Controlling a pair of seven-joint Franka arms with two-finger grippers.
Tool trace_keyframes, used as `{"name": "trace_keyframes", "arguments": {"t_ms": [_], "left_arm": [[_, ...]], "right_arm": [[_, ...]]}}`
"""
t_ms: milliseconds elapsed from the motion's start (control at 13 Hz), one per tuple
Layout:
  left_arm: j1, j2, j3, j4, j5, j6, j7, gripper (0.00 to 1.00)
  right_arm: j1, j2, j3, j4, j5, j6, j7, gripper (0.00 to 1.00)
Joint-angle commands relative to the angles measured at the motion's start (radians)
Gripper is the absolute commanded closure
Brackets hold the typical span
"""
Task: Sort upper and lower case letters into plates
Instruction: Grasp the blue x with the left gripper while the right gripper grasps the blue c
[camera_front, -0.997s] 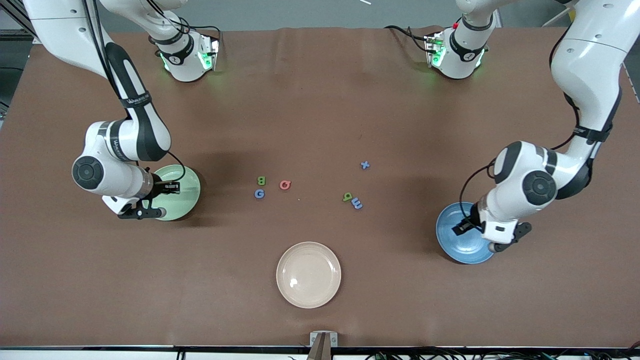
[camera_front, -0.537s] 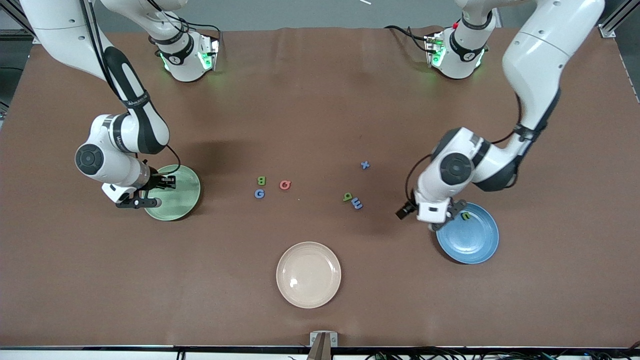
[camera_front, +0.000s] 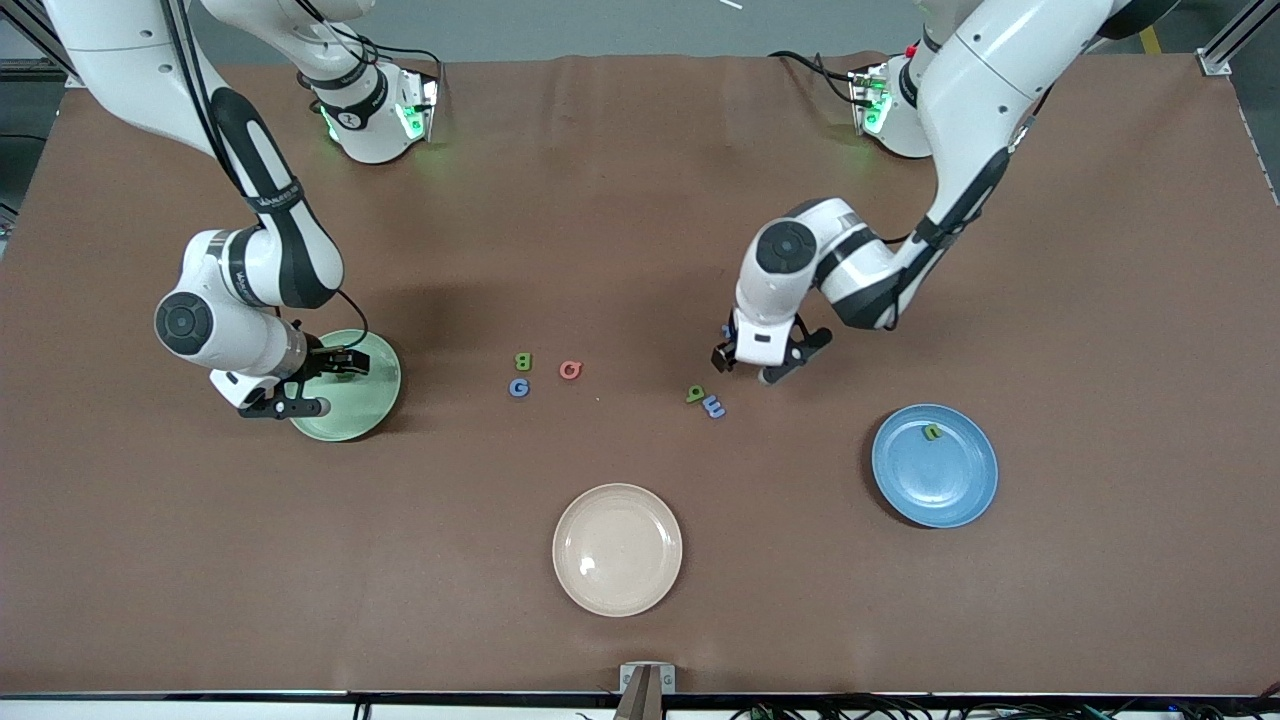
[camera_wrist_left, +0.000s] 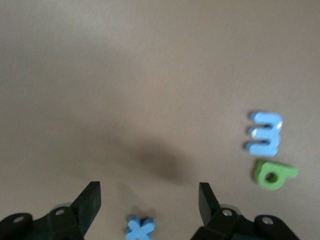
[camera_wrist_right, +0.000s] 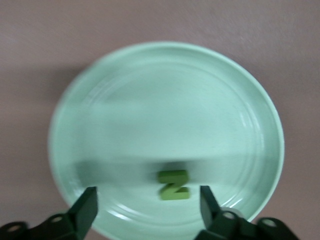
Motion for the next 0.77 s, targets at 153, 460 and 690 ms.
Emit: {"name": "trace_keyframes", "arguments": {"t_ms": [153,460,690], "left_arm": [[-0.025,-0.003,0.006,-0.066,0.122,0.082,-0.091,0.26],[-0.036,0.007,0.003,-0.078,0.122,0.082,-0.093,0.39],[-0.040,0.030,0.001,-0.072,0.121,0.082,-0.105,0.51]], "right_arm": [[0.187,-0.011,0.004,0.068,0.031,-0.003,0.296,0.00],[0.339,0.087,0.004,0.070,0.065,0.180,0.506,0.00],[0.382,0.137,0.004,0.079,0.065,0.255,0.565,0.00]]}}
